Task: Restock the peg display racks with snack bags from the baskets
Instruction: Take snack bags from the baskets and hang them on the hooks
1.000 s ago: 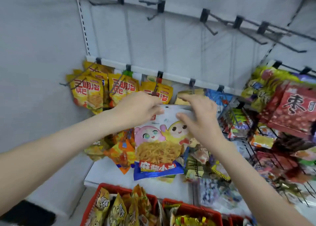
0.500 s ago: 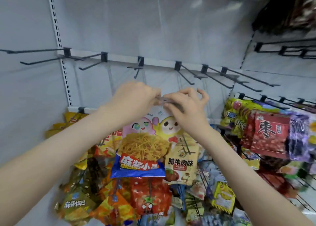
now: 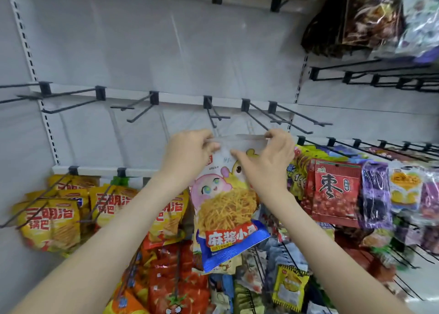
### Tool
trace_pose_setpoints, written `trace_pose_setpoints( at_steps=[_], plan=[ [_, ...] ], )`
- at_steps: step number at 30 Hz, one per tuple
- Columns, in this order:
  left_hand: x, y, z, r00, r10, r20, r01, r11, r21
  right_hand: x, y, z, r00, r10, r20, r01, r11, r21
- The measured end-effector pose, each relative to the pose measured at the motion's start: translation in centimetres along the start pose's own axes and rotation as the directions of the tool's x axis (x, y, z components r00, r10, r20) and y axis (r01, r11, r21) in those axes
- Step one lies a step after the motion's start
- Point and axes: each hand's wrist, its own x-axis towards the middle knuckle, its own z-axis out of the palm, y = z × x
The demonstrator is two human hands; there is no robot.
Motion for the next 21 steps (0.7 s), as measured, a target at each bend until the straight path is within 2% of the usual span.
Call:
trace_pose_setpoints(
  at_steps=[1, 3, 4, 6, 8, 11, 13, 16, 17, 19, 21],
  plan=[
    [0.1, 0.3, 0.4, 1.000, -0.024, 0.010, 0.024, 1.000, -0.016, -0.1, 0.6, 0.0, 0.999, 0.033, 0.001, -0.033, 0.998, 0.052],
    [0.3, 0.6, 1.3, 0.995, -0.087, 0.046, 0.089, 0.995, -0.049, 0.1, 1.2, -0.6, 0.971, 0.179, 0.161, -0.212, 0.952, 0.221],
    [0.4, 0.6, 1.5, 0.990, -0.124, 0.071, 0.129, 0.989, -0.070, 0.3, 1.4, -0.9, 0.924, 0.253, 0.287, -0.333, 0.899, 0.283],
    [0.4, 0.5, 1.8, 0.972, -0.198, 0.127, 0.212, 0.971, -0.109, 0.5, 1.9, -1.4, 0.803, 0.331, 0.495, -0.511, 0.809, 0.289],
    [0.1, 0.3, 1.7, 0.955, -0.253, 0.157, 0.271, 0.956, -0.109, 0.4, 2.3, -1.5, 0.744, 0.315, 0.589, -0.558, 0.778, 0.288],
    [-0.2, 0.2, 0.9, 0.943, -0.278, 0.184, 0.300, 0.949, -0.102, -0.1, 2.1, -0.9, 0.743, 0.272, 0.612, -0.564, 0.747, 0.353],
    [-0.3, 0.1, 0.1, 0.936, -0.287, 0.202, 0.312, 0.945, -0.103, -0.2, 1.5, -0.5, 0.782, 0.235, 0.577, -0.517, 0.763, 0.389],
    [-0.3, -0.5, -1.2, 0.931, -0.294, 0.215, 0.328, 0.934, -0.141, -0.2, 0.5, 0.0, 0.924, 0.175, 0.339, -0.313, 0.857, 0.409],
    [-0.3, -0.6, -1.6, 0.933, -0.292, 0.210, 0.327, 0.932, -0.155, -0.2, 0.2, 0.1, 0.946, 0.177, 0.271, -0.280, 0.867, 0.412],
    [-0.4, -0.9, -2.4, 0.936, -0.286, 0.203, 0.322, 0.930, -0.176, -0.2, -0.3, 0.1, 0.938, 0.214, 0.273, -0.318, 0.845, 0.431],
    [-0.5, -1.0, -3.0, 0.938, -0.268, 0.219, 0.307, 0.937, -0.166, -0.4, -0.9, 0.4, 0.885, 0.243, 0.398, -0.417, 0.793, 0.443]
  ],
)
